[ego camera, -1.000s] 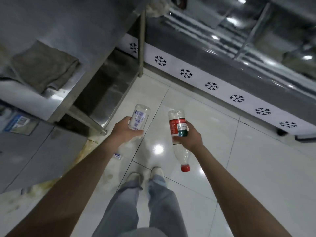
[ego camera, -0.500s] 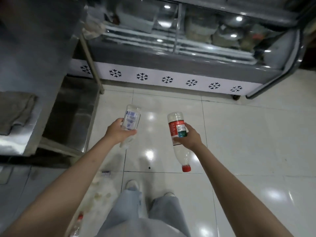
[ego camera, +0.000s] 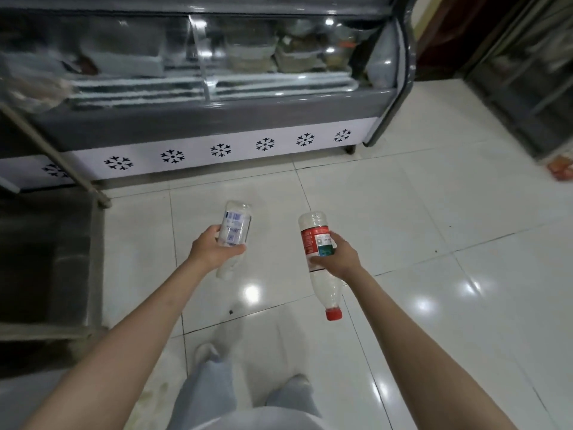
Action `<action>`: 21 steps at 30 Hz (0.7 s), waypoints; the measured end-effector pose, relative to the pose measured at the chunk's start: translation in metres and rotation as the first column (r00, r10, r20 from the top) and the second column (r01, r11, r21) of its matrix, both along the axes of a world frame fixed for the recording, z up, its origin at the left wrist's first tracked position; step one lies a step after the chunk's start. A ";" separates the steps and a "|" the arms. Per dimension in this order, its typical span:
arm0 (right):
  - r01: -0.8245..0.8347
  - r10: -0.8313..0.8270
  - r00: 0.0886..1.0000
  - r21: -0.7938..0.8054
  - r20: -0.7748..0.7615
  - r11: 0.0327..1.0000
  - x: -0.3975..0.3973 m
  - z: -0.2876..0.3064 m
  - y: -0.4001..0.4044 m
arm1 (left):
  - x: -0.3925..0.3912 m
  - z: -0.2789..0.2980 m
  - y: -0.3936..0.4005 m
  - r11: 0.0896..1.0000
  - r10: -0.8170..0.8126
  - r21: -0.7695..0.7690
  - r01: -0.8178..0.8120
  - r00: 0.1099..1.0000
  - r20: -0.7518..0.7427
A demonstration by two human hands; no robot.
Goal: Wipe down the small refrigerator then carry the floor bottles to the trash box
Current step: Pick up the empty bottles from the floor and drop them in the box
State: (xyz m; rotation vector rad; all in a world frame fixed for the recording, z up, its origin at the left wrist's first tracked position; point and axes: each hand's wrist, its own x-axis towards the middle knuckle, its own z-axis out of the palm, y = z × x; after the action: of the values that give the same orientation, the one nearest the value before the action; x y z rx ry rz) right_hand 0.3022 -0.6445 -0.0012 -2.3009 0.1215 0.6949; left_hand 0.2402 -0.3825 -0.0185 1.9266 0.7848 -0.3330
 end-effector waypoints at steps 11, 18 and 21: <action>0.117 -0.118 0.993 0.049 0.019 0.992 0.016 0.000 -0.162 | 0.043 -0.014 -0.164 0.998 -0.055 -0.029 0.055 0.998 0.009; 0.181 -0.181 0.984 0.074 -0.005 0.981 0.047 -0.005 -0.220 | 0.086 -0.013 -0.221 0.993 -0.116 0.011 0.116 0.993 0.003; 0.220 -0.219 0.976 0.080 -0.018 0.972 0.067 -0.007 -0.240 | 0.115 -0.011 -0.240 0.991 -0.130 0.013 0.130 0.992 0.006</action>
State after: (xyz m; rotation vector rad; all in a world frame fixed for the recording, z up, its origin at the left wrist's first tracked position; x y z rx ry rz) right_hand 0.3696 -0.8850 -0.0080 -2.1651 0.3409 0.5857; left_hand 0.3556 -0.6222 -0.0296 1.9944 0.6597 -0.4009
